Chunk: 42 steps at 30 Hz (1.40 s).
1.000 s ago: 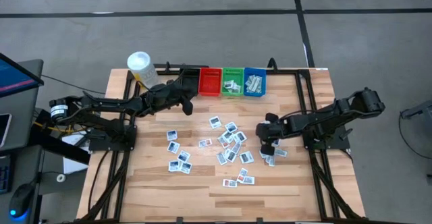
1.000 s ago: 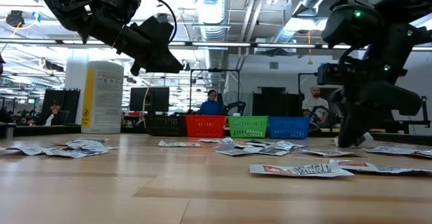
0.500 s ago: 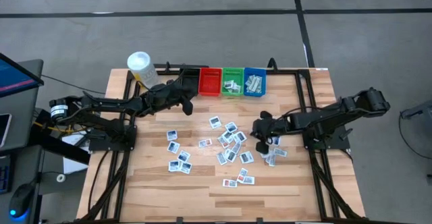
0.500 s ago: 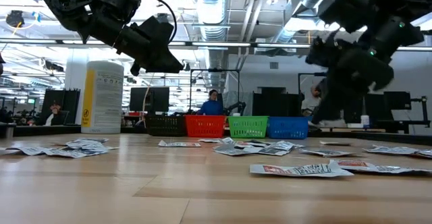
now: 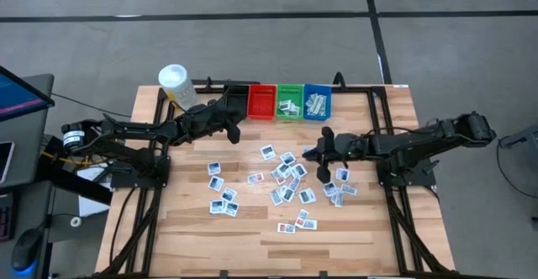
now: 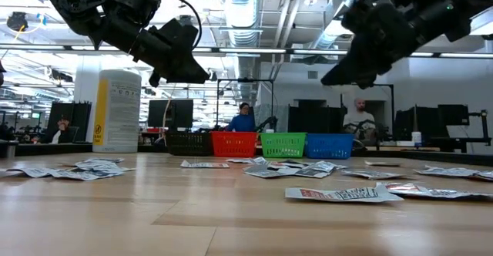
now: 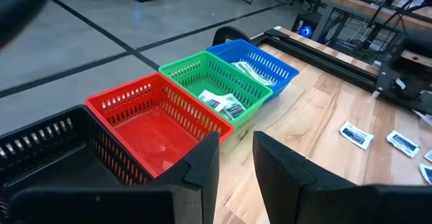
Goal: Pick & Place First Aid Supplies
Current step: Put the towelette pack into the green bin
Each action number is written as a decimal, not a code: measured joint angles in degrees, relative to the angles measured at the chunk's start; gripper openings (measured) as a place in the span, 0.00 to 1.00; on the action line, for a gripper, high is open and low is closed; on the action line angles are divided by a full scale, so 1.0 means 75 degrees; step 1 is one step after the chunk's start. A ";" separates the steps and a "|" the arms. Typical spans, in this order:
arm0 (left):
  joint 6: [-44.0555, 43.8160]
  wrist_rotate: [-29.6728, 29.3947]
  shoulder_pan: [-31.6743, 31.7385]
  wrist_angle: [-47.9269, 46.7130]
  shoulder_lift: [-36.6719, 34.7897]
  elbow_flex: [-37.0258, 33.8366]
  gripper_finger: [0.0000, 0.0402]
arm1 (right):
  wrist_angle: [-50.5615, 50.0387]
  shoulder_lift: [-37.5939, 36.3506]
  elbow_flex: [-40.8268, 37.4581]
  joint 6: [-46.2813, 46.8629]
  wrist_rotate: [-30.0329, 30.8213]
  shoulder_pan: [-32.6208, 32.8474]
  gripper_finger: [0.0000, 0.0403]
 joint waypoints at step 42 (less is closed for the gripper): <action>0.0035 0.0149 0.0032 0.0172 0.0002 0.0000 0.23 | 0.1791 0.0315 0.0012 -0.0597 -0.0176 -0.1484 0.00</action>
